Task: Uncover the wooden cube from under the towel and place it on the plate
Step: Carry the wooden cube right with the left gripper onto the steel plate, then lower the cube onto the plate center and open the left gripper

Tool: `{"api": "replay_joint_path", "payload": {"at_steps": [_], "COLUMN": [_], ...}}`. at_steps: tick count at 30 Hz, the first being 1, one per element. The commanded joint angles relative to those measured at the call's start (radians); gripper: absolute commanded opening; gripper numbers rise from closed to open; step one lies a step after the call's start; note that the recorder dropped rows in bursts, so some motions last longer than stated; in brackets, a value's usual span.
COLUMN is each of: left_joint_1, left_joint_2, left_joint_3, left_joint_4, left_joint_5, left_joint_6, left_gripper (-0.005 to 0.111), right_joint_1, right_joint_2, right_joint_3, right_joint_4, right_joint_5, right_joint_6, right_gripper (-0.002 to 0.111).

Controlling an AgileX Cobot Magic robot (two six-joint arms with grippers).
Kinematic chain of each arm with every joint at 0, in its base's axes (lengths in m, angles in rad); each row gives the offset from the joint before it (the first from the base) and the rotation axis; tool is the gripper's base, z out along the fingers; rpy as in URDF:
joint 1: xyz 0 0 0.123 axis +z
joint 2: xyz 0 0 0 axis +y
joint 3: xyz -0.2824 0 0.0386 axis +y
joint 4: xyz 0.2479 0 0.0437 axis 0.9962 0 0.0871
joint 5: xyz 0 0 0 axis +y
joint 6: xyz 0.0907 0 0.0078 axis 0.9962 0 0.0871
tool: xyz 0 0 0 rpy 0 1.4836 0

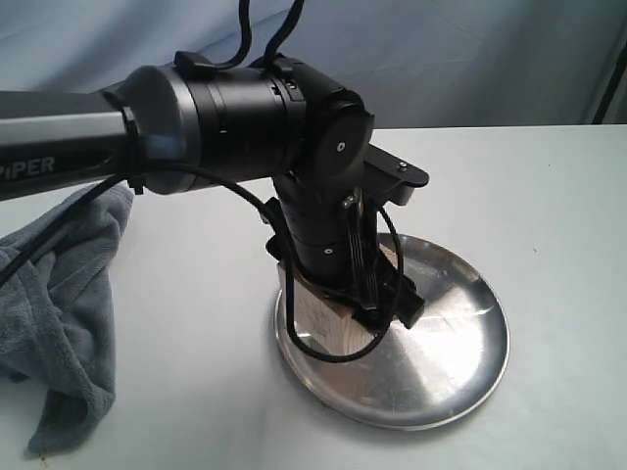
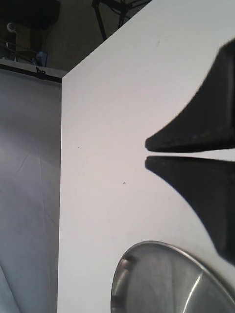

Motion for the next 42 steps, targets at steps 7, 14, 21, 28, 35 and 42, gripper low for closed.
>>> {"api": "replay_joint_path", "payload": {"at_steps": [7, 14, 21, 28, 35, 42], "left_joint_1": [-0.035, -0.053, -0.056, -0.056, -0.056, -0.056], "left_joint_2": [-0.021, -0.021, -0.017, 0.108, 0.263, 0.359], "left_joint_3": [-0.012, -0.012, -0.015, -0.241, -0.519, -0.672], "left_joint_4": [-0.033, -0.035, -0.078, -0.081, -0.07, -0.052], "left_joint_5": [-0.022, -0.022, -0.054, 0.13, 0.209, 0.209], "left_joint_6": [0.033, 0.037, 0.081, 0.077, 0.075, 0.067], "left_gripper": [0.009, 0.009, 0.009, 0.009, 0.009, 0.009], "right_joint_1": [0.0, 0.0, 0.0, 0.0, 0.0, 0.0], "right_joint_2": [-0.006, -0.006, -0.006, -0.006, -0.006, -0.006], "right_joint_3": [0.003, 0.003, 0.003, 0.003, 0.003, 0.003], "right_joint_4": [0.0, 0.0, 0.0, 0.0, 0.0, 0.0], "right_joint_5": [-0.002, -0.002, -0.002, -0.002, -0.002, -0.002], "right_joint_6": [0.0, 0.003, 0.0, 0.0, 0.002, 0.002], "right_gripper": [0.003, 0.003, 0.003, 0.003, 0.003, 0.003]}}
